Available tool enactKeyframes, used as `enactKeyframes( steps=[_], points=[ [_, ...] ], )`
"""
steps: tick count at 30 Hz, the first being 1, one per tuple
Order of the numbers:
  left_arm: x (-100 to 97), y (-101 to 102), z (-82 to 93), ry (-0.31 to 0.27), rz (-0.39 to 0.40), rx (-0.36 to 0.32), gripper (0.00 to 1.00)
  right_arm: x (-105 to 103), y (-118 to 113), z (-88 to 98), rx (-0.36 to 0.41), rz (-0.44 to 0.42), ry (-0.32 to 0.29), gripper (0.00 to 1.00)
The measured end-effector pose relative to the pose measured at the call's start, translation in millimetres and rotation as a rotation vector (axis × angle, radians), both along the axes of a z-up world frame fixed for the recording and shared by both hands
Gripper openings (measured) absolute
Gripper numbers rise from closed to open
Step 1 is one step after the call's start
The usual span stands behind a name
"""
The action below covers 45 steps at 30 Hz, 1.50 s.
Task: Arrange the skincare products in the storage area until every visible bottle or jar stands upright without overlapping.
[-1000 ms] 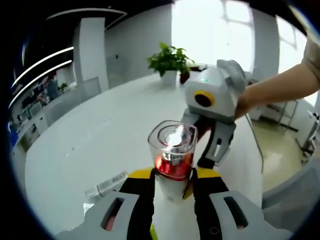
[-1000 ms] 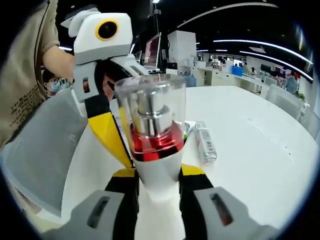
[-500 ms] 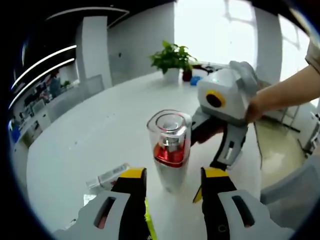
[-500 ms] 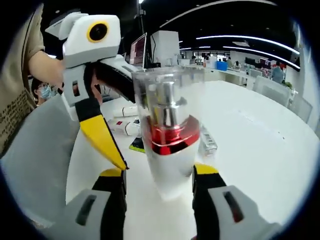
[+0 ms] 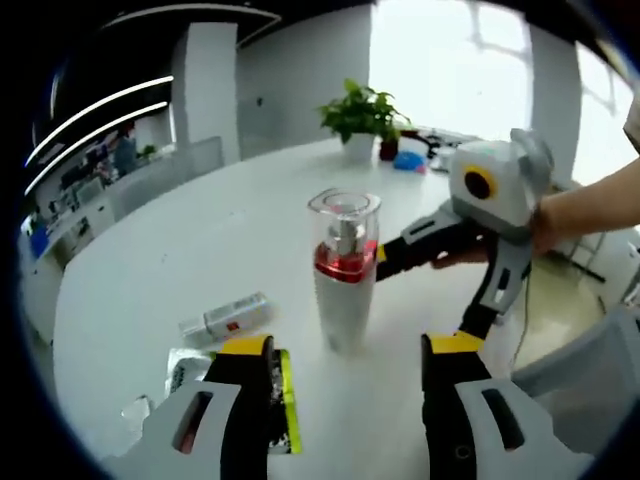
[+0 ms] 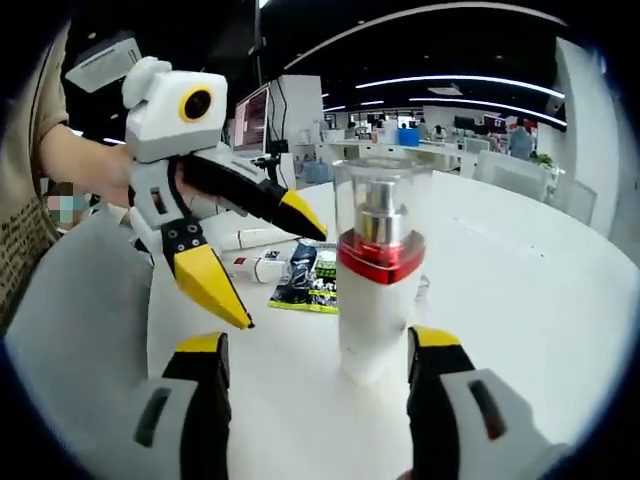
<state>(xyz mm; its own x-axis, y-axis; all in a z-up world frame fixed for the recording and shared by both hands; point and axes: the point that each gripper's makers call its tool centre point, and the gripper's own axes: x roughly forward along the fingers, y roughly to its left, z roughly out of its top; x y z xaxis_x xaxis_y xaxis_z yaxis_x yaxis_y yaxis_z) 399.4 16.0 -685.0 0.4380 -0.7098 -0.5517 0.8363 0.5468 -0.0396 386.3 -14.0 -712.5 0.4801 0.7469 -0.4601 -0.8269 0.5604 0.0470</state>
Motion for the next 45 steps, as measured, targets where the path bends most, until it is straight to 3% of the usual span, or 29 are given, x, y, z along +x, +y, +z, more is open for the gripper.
enactKeyframes(
  steps=[8, 23, 38, 45],
  points=[
    [-9.9, 24.3, -1.5, 0.026, 0.064, -0.015, 0.66, -11.2, -4.0, 10.8, -0.026, -0.061, -0.042, 0.8],
    [-46.9, 91.2, -14.8, 0.106, 0.218, -0.028, 0.78, -42.9, 7.7, 20.7, 0.075, -0.185, -0.01, 0.91],
    [-79.2, 140.6, -17.2, 0.089, 0.299, 0.029, 0.85, -65.8, 4.8, 20.8, 0.086, -0.25, 0.002, 0.9],
    [-88.5, 158.4, -15.5, 0.083, 0.364, 0.015, 0.85, -77.0, 2.9, 21.8, 0.083, -0.262, 0.009, 0.91]
  ],
)
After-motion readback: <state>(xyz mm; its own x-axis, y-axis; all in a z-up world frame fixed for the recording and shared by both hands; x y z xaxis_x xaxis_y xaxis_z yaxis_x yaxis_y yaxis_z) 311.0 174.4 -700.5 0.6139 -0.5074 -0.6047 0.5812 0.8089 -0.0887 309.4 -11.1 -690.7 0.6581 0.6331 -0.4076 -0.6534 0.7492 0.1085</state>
